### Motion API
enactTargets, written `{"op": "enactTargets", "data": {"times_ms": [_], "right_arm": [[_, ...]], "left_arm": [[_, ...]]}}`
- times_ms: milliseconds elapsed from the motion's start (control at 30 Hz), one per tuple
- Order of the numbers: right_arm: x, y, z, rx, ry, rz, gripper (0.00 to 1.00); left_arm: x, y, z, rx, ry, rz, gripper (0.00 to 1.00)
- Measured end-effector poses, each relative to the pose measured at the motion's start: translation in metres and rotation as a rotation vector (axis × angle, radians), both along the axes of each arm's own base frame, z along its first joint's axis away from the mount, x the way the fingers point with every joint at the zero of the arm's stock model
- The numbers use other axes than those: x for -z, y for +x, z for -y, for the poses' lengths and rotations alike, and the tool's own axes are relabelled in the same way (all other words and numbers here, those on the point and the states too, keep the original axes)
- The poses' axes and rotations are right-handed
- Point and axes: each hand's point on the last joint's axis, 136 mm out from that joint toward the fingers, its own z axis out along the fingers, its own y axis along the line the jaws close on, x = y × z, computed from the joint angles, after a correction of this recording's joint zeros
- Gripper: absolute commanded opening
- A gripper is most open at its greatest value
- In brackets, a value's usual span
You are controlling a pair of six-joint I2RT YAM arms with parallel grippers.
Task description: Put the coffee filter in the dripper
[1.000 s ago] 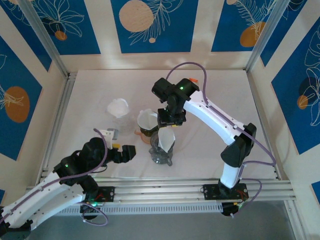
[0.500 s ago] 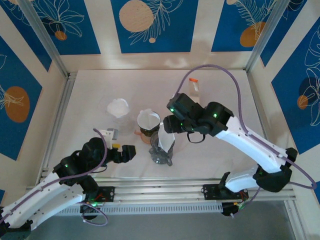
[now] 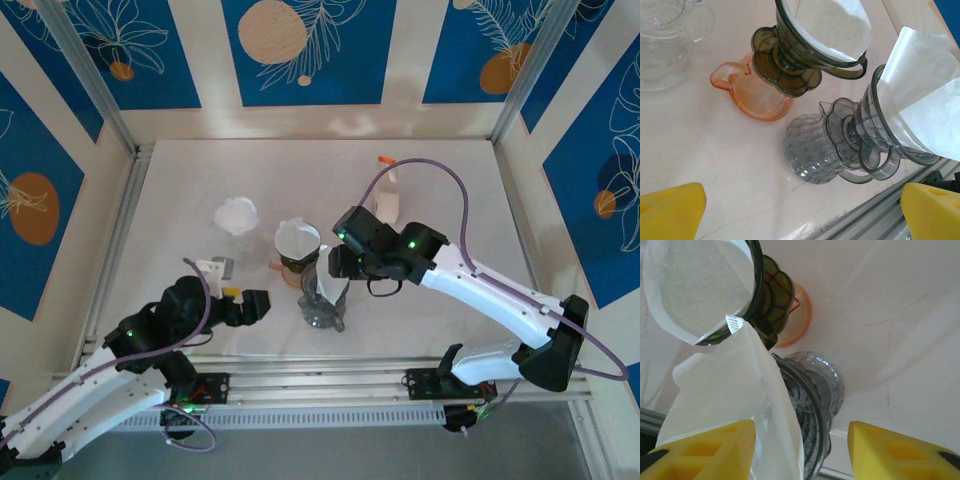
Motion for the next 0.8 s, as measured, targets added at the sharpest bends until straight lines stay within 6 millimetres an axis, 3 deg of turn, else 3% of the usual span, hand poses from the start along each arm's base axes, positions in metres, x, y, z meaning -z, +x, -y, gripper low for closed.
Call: {"op": "enactTargets", "data": {"times_ms": [67, 400, 667, 800], "right_arm": [[0.001, -0.001, -0.002, -0.002, 0.012, -0.009, 0.43], [0.001, -0.005, -0.007, -0.029, 0.029, -0.025, 0.00], [-0.018, 0.003, -0.008, -0.084, -0.051, 0.001, 0.00], [-0.015, 0.004, -0.006, -0.110, -0.101, -0.002, 0.00]], "left_arm": [[0.000, 0.000, 0.000, 0.000, -0.002, 0.001, 1.00], [0.000, 0.000, 0.000, -0.001, -0.002, -0.002, 1.00], [-0.014, 0.003, 0.004, 0.002, -0.014, 0.012, 1.00], [-0.020, 0.008, 0.012, 0.014, -0.019, 0.015, 1.00]]}}
